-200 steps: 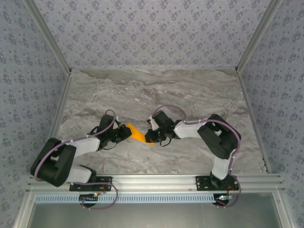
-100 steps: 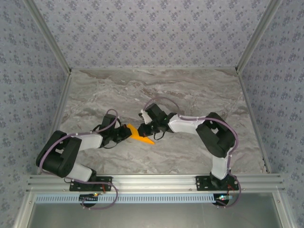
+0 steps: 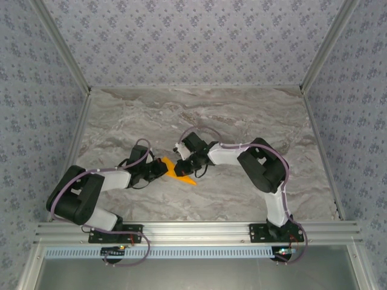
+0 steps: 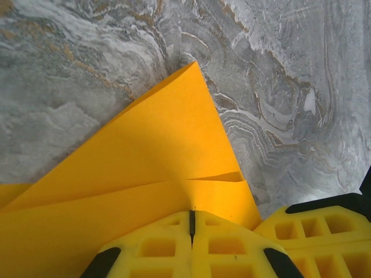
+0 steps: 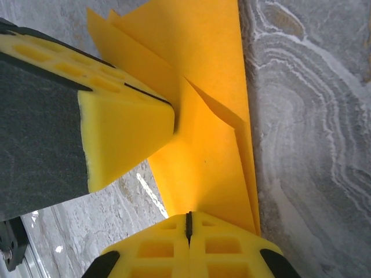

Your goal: Fold a paper plane with a square sheet of paper (pick it up from the middle)

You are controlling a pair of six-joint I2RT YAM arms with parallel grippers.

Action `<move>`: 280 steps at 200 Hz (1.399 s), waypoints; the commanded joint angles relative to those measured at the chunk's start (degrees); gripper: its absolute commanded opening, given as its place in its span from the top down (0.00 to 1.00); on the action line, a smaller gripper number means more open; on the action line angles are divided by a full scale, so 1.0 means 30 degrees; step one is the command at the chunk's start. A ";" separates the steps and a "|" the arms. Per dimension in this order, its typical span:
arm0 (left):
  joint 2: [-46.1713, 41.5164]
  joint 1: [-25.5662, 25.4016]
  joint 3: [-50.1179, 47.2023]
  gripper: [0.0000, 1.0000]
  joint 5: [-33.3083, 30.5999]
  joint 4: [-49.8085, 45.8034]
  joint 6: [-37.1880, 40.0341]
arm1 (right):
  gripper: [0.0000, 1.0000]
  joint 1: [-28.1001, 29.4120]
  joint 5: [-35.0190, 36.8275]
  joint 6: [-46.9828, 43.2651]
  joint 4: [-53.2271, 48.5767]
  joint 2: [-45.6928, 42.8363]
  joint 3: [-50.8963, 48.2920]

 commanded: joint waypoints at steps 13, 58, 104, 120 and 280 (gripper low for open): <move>0.0877 0.0064 -0.0682 1.00 -0.1126 -0.1004 0.0383 | 1.00 -0.0259 -0.1289 -0.3210 -0.2998 0.0501 0.0359; 0.1095 0.0312 -0.1159 1.00 -0.1636 -0.1160 0.0301 | 1.00 -0.0438 -0.1932 -0.5299 -0.4034 -0.0514 -0.1464; 0.1663 0.0531 -0.1157 1.00 -0.1360 -0.0757 0.0451 | 1.00 -0.0523 -0.2066 -0.5996 -0.3899 -0.0940 -0.3077; 0.1838 0.0561 -0.0865 1.00 -0.1172 -0.0571 0.0688 | 1.00 -0.0497 -0.2104 -0.5795 -0.3373 -0.1281 -0.3838; 0.5406 0.1060 0.4509 1.00 0.3021 -0.1119 0.5718 | 0.98 0.0085 0.1598 0.0944 0.4878 -0.1795 -0.3752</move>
